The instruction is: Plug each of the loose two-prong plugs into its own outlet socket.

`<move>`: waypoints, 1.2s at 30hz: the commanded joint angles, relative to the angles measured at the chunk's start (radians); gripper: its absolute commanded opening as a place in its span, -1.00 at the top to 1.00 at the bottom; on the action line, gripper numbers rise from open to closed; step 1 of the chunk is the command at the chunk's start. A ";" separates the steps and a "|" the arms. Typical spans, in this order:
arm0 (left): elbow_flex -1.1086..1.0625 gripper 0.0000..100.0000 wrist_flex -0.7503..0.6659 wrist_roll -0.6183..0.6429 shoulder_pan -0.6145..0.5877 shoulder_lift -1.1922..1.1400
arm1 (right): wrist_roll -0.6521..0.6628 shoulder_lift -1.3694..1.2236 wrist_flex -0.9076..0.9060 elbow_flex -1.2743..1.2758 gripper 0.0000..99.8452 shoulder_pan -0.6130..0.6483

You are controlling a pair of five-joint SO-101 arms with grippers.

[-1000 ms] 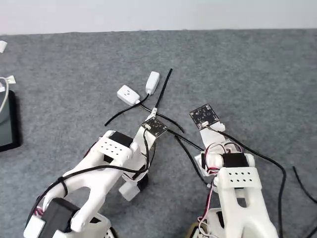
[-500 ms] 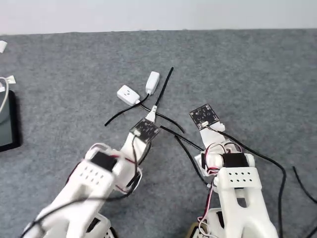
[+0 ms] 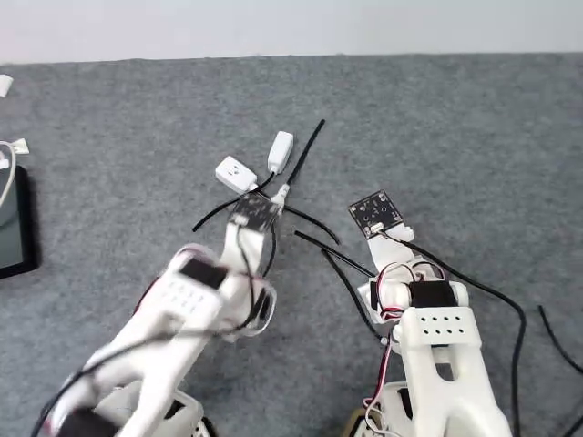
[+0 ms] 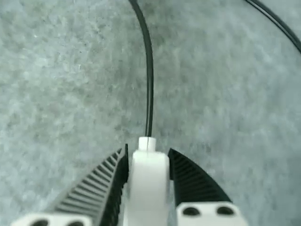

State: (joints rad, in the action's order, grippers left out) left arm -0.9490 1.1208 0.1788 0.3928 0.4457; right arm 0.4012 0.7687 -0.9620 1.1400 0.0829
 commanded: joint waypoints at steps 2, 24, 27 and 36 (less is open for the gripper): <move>0.259 0.97 -0.130 0.044 -0.006 -0.440 | -0.014 0.021 -0.012 -0.008 0.94 0.008; 0.392 0.48 0.057 -0.068 -0.152 -0.351 | -0.041 0.013 -0.007 -0.009 0.94 0.008; 0.335 0.48 0.091 -0.097 -0.144 -0.170 | -0.041 0.013 -0.008 -0.009 0.94 0.008; 0.085 0.66 0.155 -0.167 0.032 0.284 | -0.040 0.019 -0.012 -0.009 0.94 0.008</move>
State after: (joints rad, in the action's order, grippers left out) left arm -0.7787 1.2559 0.0315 0.3161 0.5915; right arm 0.3690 0.7687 -0.9651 1.1400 0.0829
